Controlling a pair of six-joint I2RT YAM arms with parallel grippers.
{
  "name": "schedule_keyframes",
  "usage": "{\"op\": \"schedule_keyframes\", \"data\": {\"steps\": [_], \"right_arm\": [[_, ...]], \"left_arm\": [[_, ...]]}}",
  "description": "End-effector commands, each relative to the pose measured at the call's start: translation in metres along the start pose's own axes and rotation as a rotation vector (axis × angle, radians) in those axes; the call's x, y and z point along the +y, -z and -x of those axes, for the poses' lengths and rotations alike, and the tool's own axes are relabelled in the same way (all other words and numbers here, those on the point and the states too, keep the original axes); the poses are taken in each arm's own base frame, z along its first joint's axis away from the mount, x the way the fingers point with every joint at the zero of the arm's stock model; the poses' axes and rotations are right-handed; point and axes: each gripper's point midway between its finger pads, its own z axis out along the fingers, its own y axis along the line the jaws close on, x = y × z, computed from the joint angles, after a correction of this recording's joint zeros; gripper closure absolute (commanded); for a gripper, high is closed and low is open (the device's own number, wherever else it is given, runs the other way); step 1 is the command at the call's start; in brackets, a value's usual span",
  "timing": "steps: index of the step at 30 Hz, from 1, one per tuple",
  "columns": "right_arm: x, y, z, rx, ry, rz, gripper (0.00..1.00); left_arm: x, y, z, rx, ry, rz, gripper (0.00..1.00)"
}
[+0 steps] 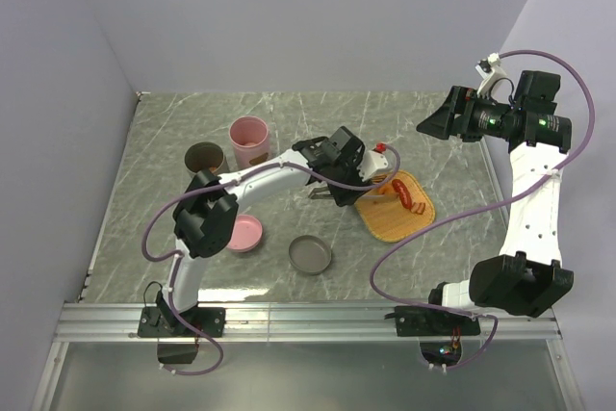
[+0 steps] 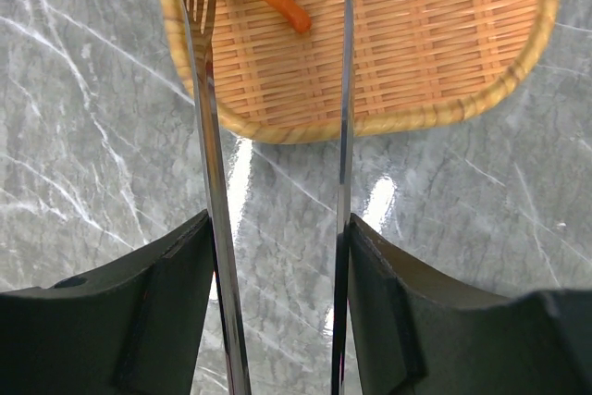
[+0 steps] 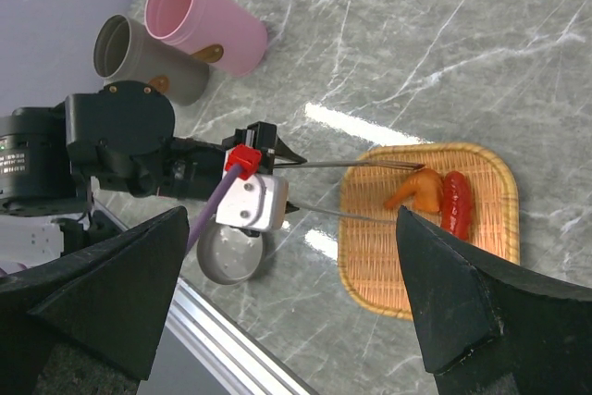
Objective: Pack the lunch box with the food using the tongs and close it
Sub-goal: Pick up the food using the clamp
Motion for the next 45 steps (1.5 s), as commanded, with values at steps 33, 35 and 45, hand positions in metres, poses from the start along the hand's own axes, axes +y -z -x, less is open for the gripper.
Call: {"op": "schedule_keyframes", "data": {"steps": [33,35,45], "right_arm": [[0.005,0.003,0.008,-0.030,0.046,0.005,0.00],[0.005,0.003,0.008,-0.029,0.046,0.007,0.00],[0.006,0.003,0.008,-0.029,0.047,0.012,0.00]], "left_arm": [[-0.004,-0.010,0.005,0.069,-0.033,0.159,0.47],[-0.003,-0.011,0.005,0.074,-0.027,0.162,0.50],[-0.009,0.021,0.024,0.011,-0.003,0.159,0.58]]}}
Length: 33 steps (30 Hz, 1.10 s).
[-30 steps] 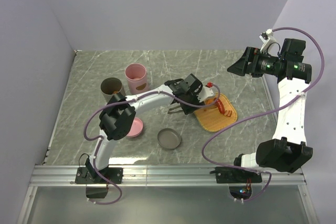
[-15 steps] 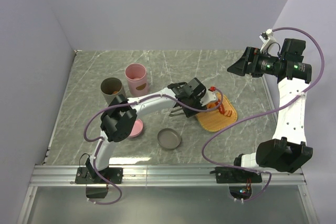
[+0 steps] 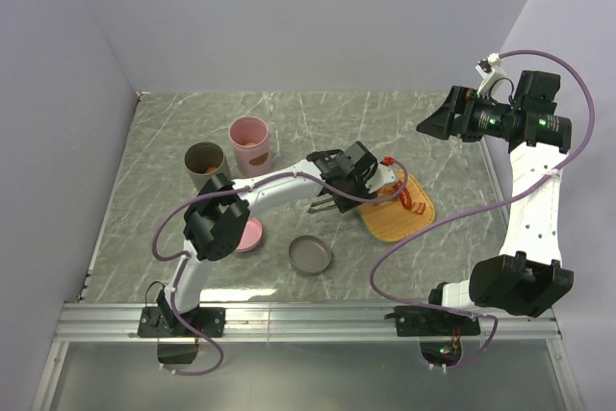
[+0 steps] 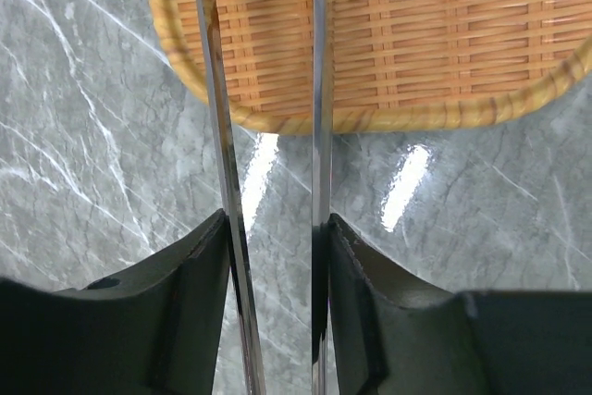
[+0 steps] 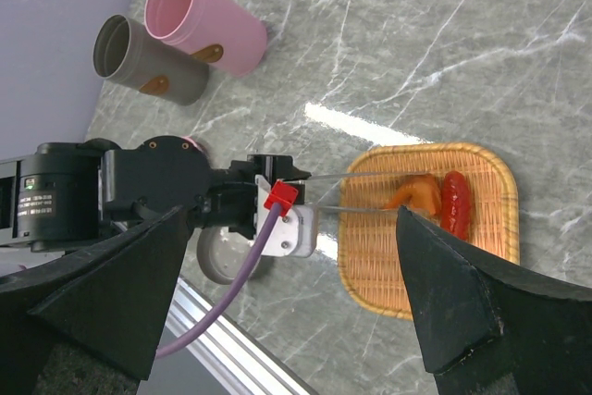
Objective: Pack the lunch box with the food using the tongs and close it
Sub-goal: Pick up the food using the clamp
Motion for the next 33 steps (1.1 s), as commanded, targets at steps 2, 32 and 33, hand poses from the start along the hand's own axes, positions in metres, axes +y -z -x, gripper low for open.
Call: {"op": "schedule_keyframes", "data": {"steps": [2,32,33], "right_arm": [[0.006,0.003,0.007,-0.029,0.045,0.013,0.00],[0.009,0.005,0.010,-0.033,0.054,0.012,0.00],[0.008,0.006,0.009,-0.032,0.053,0.010,0.00]], "left_arm": [[0.004,0.052,0.041,-0.132,0.031,0.017,0.60],[0.010,0.133,0.059,-0.264,0.065,0.013,0.62],[0.019,0.141,0.057,-0.276,0.080,0.029,0.62]]}}
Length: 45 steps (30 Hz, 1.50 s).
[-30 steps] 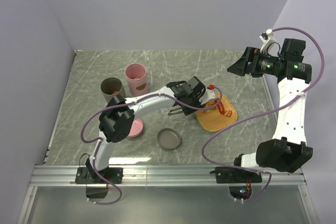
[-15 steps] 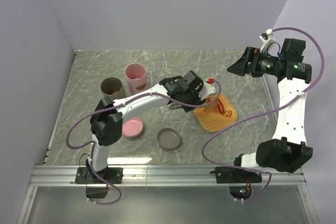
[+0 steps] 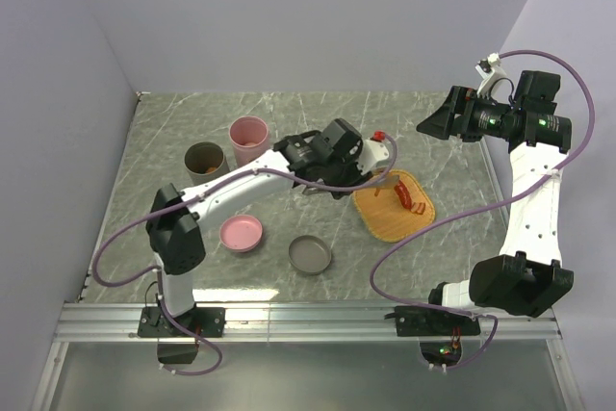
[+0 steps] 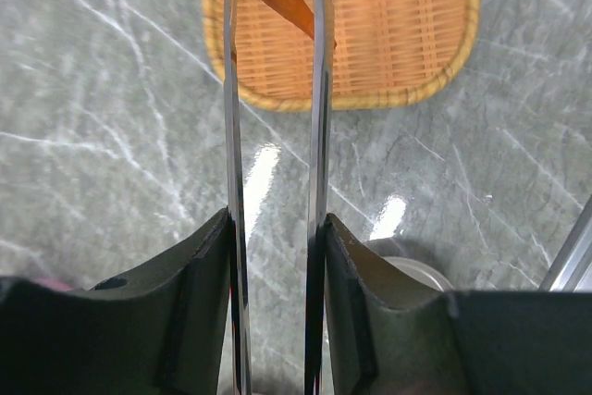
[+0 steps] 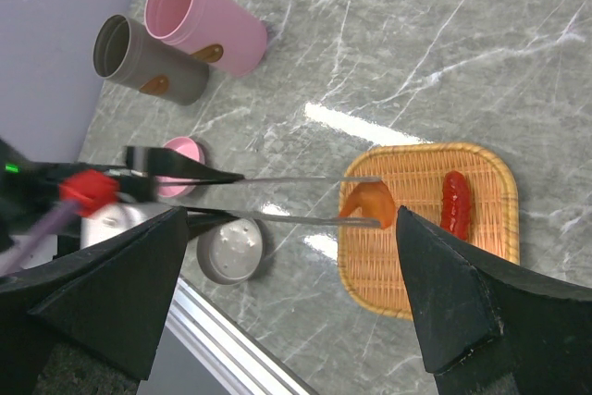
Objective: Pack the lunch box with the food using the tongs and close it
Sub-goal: Pick up the food using the clamp, then place the food into the lunch box
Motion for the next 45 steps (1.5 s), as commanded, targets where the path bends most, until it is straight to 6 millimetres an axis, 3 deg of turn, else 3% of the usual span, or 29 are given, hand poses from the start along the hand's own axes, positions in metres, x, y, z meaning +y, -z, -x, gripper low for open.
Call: {"op": "schedule_keyframes", "data": {"steps": [1,5,12,14,16,17,19,20,29,37,45], "right_arm": [[0.008,0.005,0.009,-0.032,0.052,0.011,0.00],[0.009,0.006,0.010,-0.033,0.054,0.011,0.00],[0.008,0.004,0.011,-0.030,0.046,0.016,0.00],[0.008,0.004,0.011,-0.030,0.046,0.017,0.00],[0.008,0.004,0.010,-0.028,0.043,0.016,0.00],[0.008,0.004,0.010,-0.028,0.043,0.017,0.00],[0.009,0.005,0.010,-0.029,0.043,0.017,0.00],[0.009,0.005,0.010,-0.029,0.043,0.017,0.00],[0.011,0.007,0.008,-0.037,0.046,0.006,0.00],[0.014,0.010,0.008,-0.043,0.050,0.005,0.00],[0.013,0.008,0.007,-0.039,0.047,0.007,0.00]], "left_arm": [[0.022,0.045,0.027,-0.124,0.034,0.058,0.62],[0.051,0.066,0.016,-0.132,0.066,0.121,0.62],[0.124,0.140,-0.007,-0.190,0.183,0.295,0.62],[0.141,0.166,-0.020,-0.209,0.225,0.348,0.62],[0.150,0.180,-0.035,-0.205,0.253,0.379,0.62],[0.158,0.198,-0.043,-0.222,0.280,0.417,0.62],[0.162,0.208,-0.061,-0.212,0.309,0.443,0.62],[0.166,0.226,-0.069,-0.227,0.323,0.484,0.62],[0.159,0.284,-0.137,-0.189,0.424,0.637,0.62],[0.142,0.295,-0.196,-0.107,0.514,0.740,0.62],[0.134,0.287,-0.228,-0.063,0.583,0.754,0.61]]}}
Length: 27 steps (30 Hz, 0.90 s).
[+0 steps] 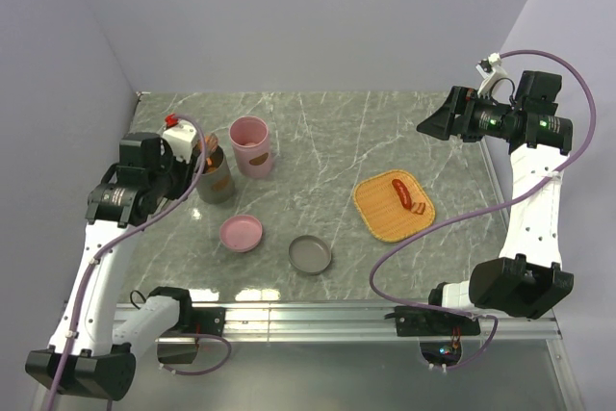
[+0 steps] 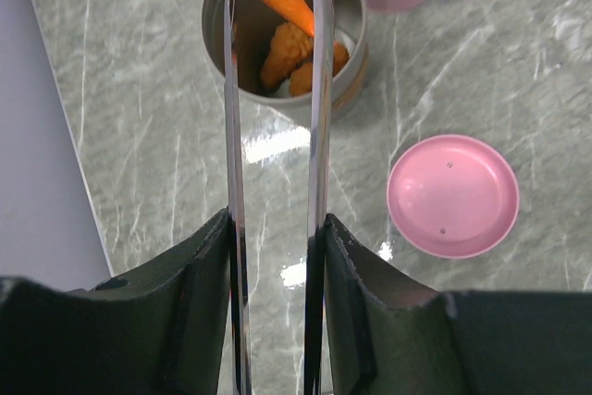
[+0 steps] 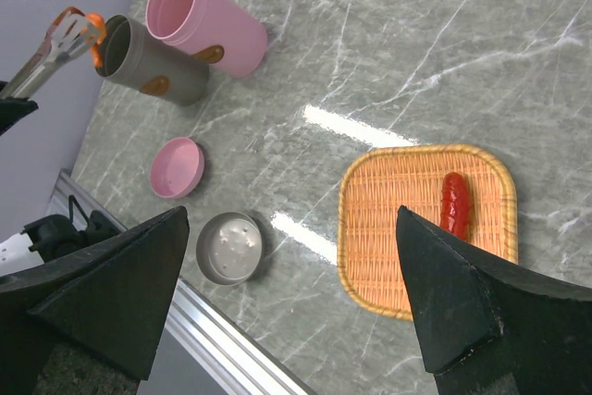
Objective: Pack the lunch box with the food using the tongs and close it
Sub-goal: Place the food into the lunch box
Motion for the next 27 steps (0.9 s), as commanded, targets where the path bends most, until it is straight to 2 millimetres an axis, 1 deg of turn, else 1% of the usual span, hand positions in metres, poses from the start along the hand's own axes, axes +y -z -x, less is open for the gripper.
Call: {"op": "schedule_keyframes", "data": {"steps": [1,9,16,19,20,23,24,25,26,27], "right_arm": [[0.010,0.006,0.007,-0.033,0.038,0.008,0.00],[0.010,0.006,0.006,-0.032,0.040,0.008,0.00],[0.009,0.005,0.006,-0.029,0.036,0.011,0.00],[0.010,0.006,0.007,-0.032,0.040,0.011,0.00],[0.010,0.006,0.008,-0.034,0.040,0.008,0.00],[0.010,0.006,0.007,-0.032,0.038,0.011,0.00],[0.010,0.006,0.006,-0.032,0.038,0.011,0.00],[0.010,0.006,0.007,-0.034,0.039,0.013,0.00],[0.011,0.005,0.006,-0.031,0.037,0.017,0.00],[0.011,0.005,0.006,-0.032,0.037,0.016,0.00]], "left_arm": [[0.009,0.003,0.006,-0.040,0.029,0.045,0.61],[0.014,-0.009,-0.002,-0.004,0.031,0.050,0.58],[0.019,-0.015,-0.001,0.009,0.036,0.059,0.50],[0.017,-0.015,0.003,0.007,0.042,0.047,0.46],[0.016,-0.012,0.008,-0.006,0.040,0.036,0.44],[0.015,-0.008,0.014,-0.018,0.034,0.024,0.42],[0.015,-0.006,0.021,-0.030,0.028,0.014,0.41],[0.012,-0.005,0.021,-0.026,0.027,-0.001,0.41],[0.011,-0.001,0.028,-0.041,0.018,-0.017,0.40],[0.006,-0.002,0.031,-0.045,0.014,-0.051,0.40]]}}
